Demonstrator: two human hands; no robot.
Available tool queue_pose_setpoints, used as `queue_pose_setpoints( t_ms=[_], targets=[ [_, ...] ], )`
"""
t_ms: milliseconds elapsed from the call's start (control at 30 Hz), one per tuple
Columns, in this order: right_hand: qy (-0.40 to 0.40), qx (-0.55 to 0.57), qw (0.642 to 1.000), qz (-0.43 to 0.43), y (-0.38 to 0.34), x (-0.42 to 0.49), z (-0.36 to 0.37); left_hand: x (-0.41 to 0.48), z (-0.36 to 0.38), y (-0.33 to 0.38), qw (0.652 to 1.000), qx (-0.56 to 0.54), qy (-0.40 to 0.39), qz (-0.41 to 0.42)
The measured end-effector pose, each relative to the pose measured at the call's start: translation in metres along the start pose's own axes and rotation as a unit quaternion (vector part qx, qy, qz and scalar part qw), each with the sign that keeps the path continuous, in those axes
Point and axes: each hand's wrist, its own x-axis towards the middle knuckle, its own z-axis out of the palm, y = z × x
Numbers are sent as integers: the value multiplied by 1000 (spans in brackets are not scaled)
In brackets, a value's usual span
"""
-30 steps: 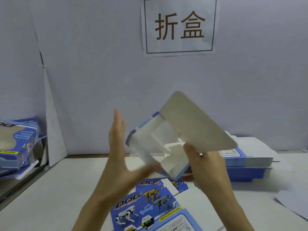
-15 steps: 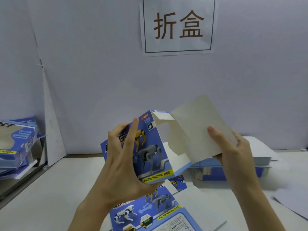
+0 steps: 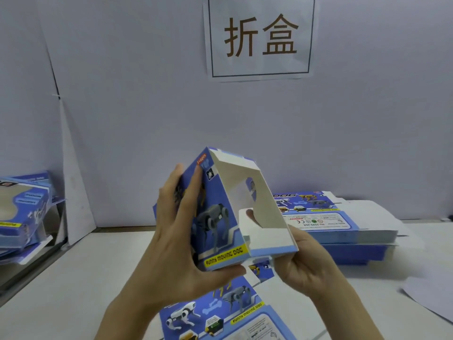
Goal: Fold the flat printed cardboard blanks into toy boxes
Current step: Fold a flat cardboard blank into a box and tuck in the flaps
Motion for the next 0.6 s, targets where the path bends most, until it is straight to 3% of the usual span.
queue_pose_setpoints(
  t_ms=[100,200,267,400,600],
  targets=[
    [103,-98,983,-120,-5,-4,8,10,-10,6,995,17,31,-88],
    [151,-165,953,-205,-9,-9,16,0,-14,7,995,96,-16,25],
    [156,-235,925,-256,-11,-14,21,-6,-18,8,994,102,-31,35],
    [174,-393,838,-335,-17,-24,23,-1,-16,15,990,129,-14,54],
    [181,-497,724,-443,-20,-31,23,0,-16,24,978,203,-14,48]
  ],
)
